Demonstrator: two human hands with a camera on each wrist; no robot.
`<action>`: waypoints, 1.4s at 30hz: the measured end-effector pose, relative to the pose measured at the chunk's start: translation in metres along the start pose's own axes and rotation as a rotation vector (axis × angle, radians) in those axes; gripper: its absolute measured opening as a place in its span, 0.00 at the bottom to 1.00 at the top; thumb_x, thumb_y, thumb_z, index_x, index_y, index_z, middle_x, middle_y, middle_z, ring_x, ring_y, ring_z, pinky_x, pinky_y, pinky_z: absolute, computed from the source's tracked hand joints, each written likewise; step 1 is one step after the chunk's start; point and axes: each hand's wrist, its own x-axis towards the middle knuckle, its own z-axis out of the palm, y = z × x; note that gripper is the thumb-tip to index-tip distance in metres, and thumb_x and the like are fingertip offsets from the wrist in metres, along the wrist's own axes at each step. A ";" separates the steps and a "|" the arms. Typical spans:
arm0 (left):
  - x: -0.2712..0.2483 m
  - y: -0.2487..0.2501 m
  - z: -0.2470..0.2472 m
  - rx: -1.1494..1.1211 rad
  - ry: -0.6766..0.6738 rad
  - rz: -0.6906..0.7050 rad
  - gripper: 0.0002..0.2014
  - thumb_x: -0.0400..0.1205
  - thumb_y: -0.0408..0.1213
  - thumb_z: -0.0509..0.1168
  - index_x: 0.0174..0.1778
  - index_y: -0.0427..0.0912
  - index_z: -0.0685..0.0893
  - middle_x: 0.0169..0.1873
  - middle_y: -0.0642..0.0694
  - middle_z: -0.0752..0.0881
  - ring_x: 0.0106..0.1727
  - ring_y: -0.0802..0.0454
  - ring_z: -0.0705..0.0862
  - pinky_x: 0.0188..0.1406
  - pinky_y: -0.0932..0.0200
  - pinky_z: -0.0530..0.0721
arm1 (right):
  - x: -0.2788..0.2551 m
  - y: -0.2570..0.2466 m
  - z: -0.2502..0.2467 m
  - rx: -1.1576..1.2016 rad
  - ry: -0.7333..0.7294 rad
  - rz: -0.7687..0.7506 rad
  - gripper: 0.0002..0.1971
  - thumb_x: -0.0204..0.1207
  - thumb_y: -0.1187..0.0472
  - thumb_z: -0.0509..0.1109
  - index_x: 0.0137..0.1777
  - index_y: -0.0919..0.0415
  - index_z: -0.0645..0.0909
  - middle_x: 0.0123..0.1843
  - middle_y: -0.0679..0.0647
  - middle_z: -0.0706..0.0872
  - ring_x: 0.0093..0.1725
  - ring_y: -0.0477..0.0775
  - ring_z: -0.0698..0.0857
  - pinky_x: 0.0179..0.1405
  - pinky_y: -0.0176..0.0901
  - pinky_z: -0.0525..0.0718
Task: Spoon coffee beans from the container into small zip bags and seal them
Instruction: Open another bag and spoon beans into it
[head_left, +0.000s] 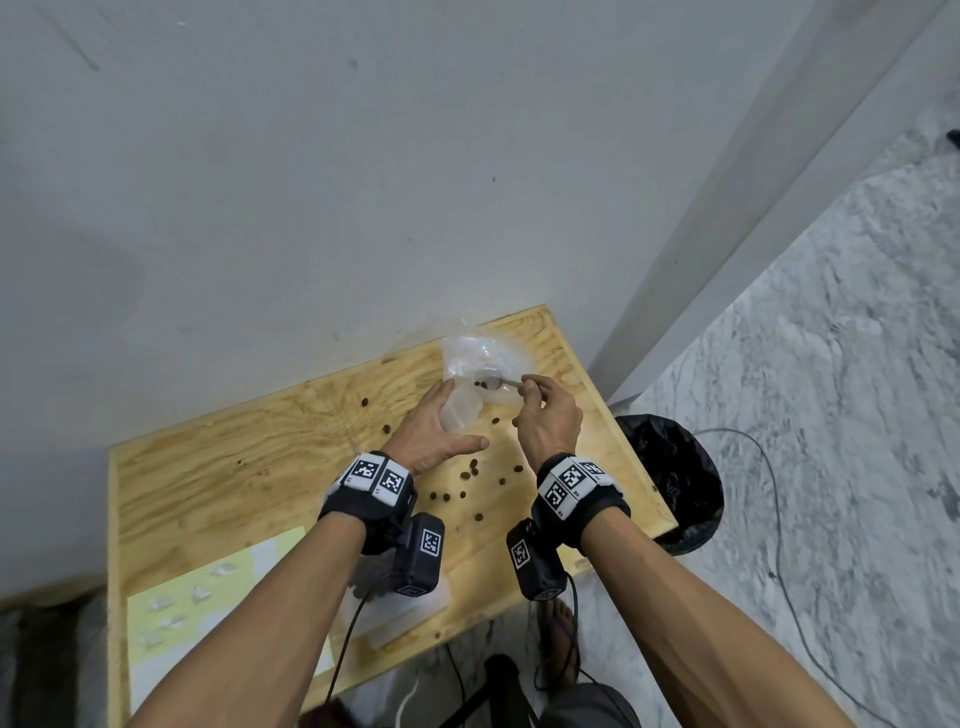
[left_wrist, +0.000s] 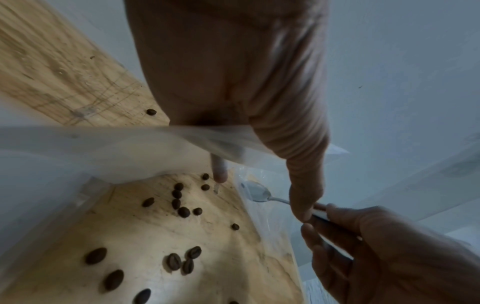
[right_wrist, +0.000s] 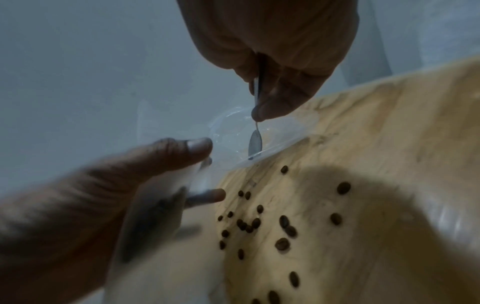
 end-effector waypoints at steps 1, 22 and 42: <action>-0.001 0.000 0.000 0.003 0.000 -0.001 0.54 0.71 0.53 0.79 0.87 0.47 0.52 0.87 0.51 0.50 0.86 0.54 0.50 0.83 0.50 0.51 | 0.000 -0.001 -0.001 0.038 0.010 0.046 0.10 0.81 0.54 0.63 0.52 0.50 0.86 0.45 0.50 0.90 0.41 0.59 0.90 0.46 0.59 0.89; -0.007 0.005 -0.002 0.015 0.012 -0.015 0.56 0.71 0.50 0.80 0.87 0.46 0.50 0.87 0.49 0.49 0.86 0.50 0.51 0.84 0.47 0.54 | -0.008 0.002 -0.044 0.522 -0.043 0.519 0.12 0.81 0.67 0.60 0.58 0.64 0.83 0.50 0.60 0.90 0.32 0.53 0.85 0.27 0.40 0.82; -0.057 0.029 -0.016 0.107 0.199 0.094 0.54 0.70 0.51 0.80 0.86 0.50 0.52 0.84 0.46 0.61 0.83 0.44 0.62 0.81 0.36 0.60 | -0.085 -0.084 -0.097 0.242 -0.204 -0.080 0.10 0.83 0.59 0.65 0.53 0.61 0.87 0.45 0.55 0.91 0.30 0.51 0.86 0.25 0.41 0.82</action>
